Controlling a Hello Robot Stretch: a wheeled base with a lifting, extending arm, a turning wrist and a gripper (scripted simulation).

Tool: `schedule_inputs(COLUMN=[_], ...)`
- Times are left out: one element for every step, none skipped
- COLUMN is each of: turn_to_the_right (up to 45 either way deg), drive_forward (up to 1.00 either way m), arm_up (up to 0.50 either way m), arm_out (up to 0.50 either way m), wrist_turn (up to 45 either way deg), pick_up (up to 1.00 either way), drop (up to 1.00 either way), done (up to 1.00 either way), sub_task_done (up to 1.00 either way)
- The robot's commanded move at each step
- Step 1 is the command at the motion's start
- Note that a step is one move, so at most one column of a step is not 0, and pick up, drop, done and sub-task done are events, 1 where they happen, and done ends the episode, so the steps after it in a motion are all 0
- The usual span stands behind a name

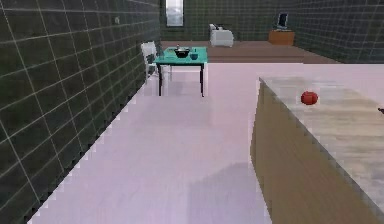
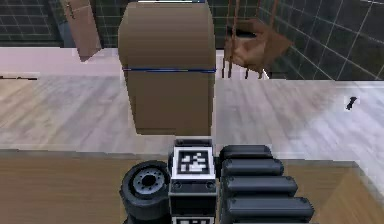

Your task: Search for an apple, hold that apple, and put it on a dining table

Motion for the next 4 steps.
schedule_inputs(turn_to_the_right=[0.0, 0.0, -24.0, 0.0], drive_forward=[1.0, 1.0, 0.0, 0.1], arm_up=[0.0, 0.0, 0.0, 0.0], arm_out=[0.0, 0.0, 0.0, 0.0], wrist_turn=[0.0, 0.0, 0.0, 0.0], pick_up=[0.0, 0.0, 0.0, 0.0], drop=[0.0, 0.0, 0.0, 0.0], done=[0.0, 0.0, 0.0, 0.0], sub_task_done=[0.0, 0.0, 0.0, 0.0])
